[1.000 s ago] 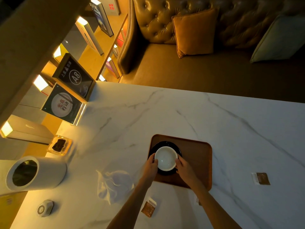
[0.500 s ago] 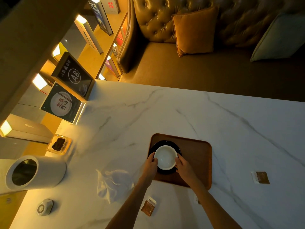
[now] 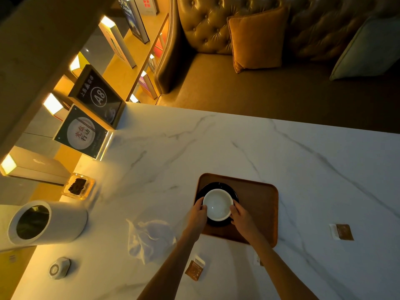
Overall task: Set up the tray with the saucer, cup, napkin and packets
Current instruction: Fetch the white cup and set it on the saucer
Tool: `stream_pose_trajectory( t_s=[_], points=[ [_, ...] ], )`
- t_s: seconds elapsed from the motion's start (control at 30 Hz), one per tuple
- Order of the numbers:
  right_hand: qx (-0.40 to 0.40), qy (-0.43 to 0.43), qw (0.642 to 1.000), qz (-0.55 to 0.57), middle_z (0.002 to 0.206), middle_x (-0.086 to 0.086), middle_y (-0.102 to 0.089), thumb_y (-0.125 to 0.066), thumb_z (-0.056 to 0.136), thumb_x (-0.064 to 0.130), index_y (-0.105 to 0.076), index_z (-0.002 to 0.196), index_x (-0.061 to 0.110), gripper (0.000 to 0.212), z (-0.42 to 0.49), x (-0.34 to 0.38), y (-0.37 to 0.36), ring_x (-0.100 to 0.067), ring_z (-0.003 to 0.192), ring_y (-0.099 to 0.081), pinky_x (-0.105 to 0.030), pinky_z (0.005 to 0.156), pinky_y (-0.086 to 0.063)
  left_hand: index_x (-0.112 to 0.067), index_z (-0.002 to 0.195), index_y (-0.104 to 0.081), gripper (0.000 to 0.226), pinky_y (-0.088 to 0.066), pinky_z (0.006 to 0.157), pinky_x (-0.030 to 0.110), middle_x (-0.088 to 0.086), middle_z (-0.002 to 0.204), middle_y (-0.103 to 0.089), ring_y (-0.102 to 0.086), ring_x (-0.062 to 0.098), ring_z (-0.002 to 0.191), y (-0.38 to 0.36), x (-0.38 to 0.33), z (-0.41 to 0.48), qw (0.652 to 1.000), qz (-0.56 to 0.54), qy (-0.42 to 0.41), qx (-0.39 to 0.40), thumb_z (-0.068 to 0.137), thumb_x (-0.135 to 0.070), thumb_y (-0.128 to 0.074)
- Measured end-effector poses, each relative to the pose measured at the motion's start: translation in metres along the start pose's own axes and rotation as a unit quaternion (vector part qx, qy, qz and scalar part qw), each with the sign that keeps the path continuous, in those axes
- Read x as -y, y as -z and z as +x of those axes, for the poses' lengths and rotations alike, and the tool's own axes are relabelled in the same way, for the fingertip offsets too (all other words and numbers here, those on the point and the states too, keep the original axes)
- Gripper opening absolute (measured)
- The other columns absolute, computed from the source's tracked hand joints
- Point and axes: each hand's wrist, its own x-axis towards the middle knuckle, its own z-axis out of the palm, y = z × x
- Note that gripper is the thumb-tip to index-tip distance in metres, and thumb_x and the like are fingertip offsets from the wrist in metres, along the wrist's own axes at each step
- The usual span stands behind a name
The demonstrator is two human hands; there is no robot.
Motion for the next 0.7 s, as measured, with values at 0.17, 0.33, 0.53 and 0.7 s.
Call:
stream_pose_trajectory(
  t_s=[0.17, 0.33, 0.53, 0.7],
  points=[
    [0.000, 0.003, 1.000, -0.002, 0.140, -0.010, -0.050, -0.037, 0.101, 0.034, -0.036, 0.145, 0.019, 0.046, -0.001, 0.000, 0.000, -0.026, 0.129, -0.048, -0.049, 0.106, -0.044, -0.021, 0.145, -0.039, 0.043, -0.047, 0.107, 0.049, 0.008, 0.137, -0.048, -0.049, 0.024, 0.123, 0.000, 0.001, 0.000, 1.000, -0.003, 0.005, 0.001, 0.102, -0.018, -0.038],
    [-0.005, -0.005, 1.000, 0.010, 0.142, -0.010, -0.048, -0.037, 0.101, 0.035, -0.036, 0.145, 0.020, 0.047, -0.002, 0.000, -0.001, -0.025, 0.130, -0.046, -0.049, 0.107, -0.043, -0.022, 0.143, -0.040, 0.042, -0.047, 0.106, 0.049, 0.008, 0.136, -0.049, -0.050, 0.024, 0.121, 0.002, 0.002, 0.002, 1.000, -0.011, 0.009, 0.010, 0.101, -0.019, -0.039],
    [-0.015, -0.031, 0.997, 0.070, 0.132, -0.012, -0.054, -0.042, 0.100, 0.034, -0.033, 0.146, 0.019, 0.050, -0.004, 0.003, -0.002, -0.029, 0.123, -0.052, -0.044, 0.097, -0.052, -0.019, 0.144, -0.032, 0.052, -0.055, 0.088, 0.037, 0.002, 0.119, -0.049, -0.054, 0.019, 0.107, 0.008, 0.001, 0.002, 0.993, -0.098, 0.058, -0.005, 0.095, -0.018, -0.052],
    [-0.105, 0.009, 0.993, 0.061, 0.110, -0.002, -0.066, -0.044, 0.099, 0.030, -0.049, 0.136, 0.012, 0.041, -0.018, 0.011, 0.004, -0.016, 0.095, -0.067, -0.026, 0.070, -0.058, -0.013, 0.140, -0.035, 0.043, -0.048, 0.081, 0.037, 0.012, 0.108, -0.058, -0.056, 0.022, 0.093, 0.032, -0.007, -0.009, 0.996, -0.075, 0.044, -0.009, 0.099, -0.023, -0.047]
  ],
)
